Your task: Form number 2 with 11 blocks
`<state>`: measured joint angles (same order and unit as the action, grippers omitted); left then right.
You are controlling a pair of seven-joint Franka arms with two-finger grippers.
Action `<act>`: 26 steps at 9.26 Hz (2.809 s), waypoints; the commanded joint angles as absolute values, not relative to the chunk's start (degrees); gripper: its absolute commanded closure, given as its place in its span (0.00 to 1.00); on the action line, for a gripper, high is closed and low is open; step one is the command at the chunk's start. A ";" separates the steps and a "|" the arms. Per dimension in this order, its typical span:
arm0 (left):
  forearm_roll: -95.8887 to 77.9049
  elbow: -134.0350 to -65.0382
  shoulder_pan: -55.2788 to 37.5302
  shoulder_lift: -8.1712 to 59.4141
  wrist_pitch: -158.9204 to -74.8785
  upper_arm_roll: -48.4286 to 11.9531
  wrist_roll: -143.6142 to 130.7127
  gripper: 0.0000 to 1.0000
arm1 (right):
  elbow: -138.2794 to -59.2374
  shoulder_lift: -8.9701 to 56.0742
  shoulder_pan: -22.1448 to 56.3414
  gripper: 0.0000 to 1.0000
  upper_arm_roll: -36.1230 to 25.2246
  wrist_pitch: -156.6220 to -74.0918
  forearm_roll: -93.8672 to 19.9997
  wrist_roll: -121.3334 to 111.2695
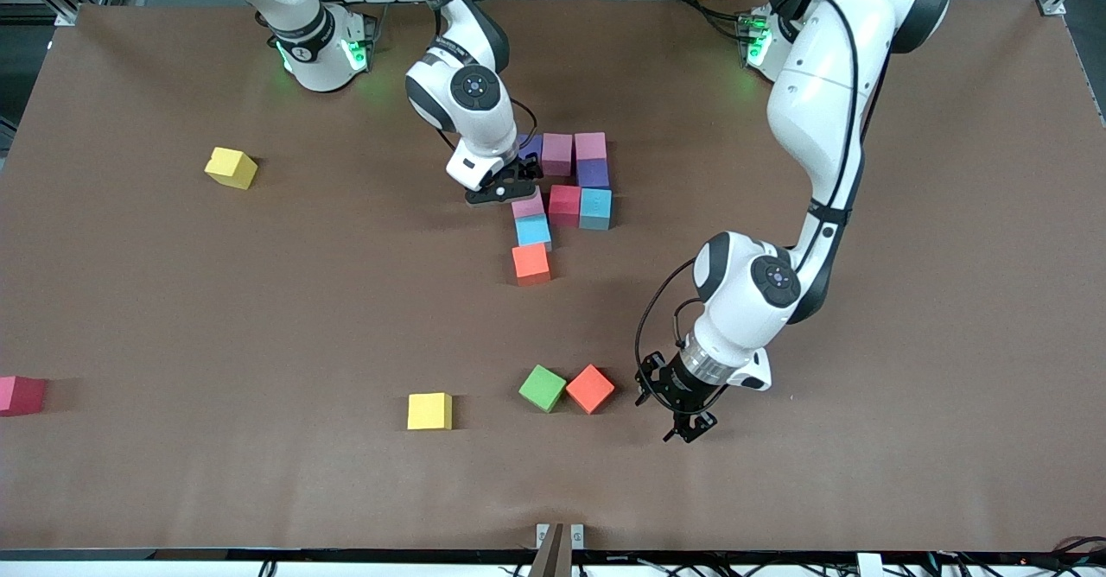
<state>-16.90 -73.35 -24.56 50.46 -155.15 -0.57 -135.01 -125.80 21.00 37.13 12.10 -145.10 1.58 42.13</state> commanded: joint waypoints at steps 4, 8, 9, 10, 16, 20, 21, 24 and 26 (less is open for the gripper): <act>-18.11 -73.83 -26.10 50.62 -157.75 -0.18 -134.39 0.26 | -124.81 20.83 36.91 0.00 12.48 -144.59 1.14 46.58; -18.02 -74.00 -29.61 53.43 -160.58 -0.26 -132.72 0.26 | -118.50 18.20 36.74 0.00 12.57 -129.96 1.14 46.76; -17.93 -74.09 -30.92 53.96 -160.58 -0.26 -132.63 0.26 | -116.30 17.41 36.74 0.00 12.57 -125.38 1.14 46.84; -17.76 -74.18 -31.81 54.57 -160.58 -0.26 -132.54 0.26 | -114.02 16.27 36.56 0.00 12.39 -120.89 1.14 46.67; -17.23 -74.53 -33.84 56.16 -160.40 -0.18 -132.36 0.26 | -102.93 16.26 35.42 0.00 7.75 -108.29 1.14 38.87; -17.23 -74.97 -31.91 56.43 -159.96 -0.18 -132.36 0.25 | -97.74 16.96 35.16 0.00 4.22 -104.77 1.14 31.12; -17.23 -74.97 -31.64 56.25 -158.66 -0.18 -132.36 0.26 | -97.13 17.14 35.16 0.00 4.13 -104.77 1.23 30.42; -17.31 -74.88 -30.67 55.64 -156.71 -0.26 -132.36 0.26 | -93.00 18.89 34.80 0.00 2.02 -104.85 1.23 25.43; -17.49 -74.71 -30.67 55.02 -154.17 -0.53 -132.36 0.26 | -92.90 18.90 34.80 0.00 0.88 -104.85 1.14 23.47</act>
<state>-16.90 -74.40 -30.81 55.76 -156.11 -0.47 -133.48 -94.83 17.79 35.09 1.00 -106.03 1.52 24.95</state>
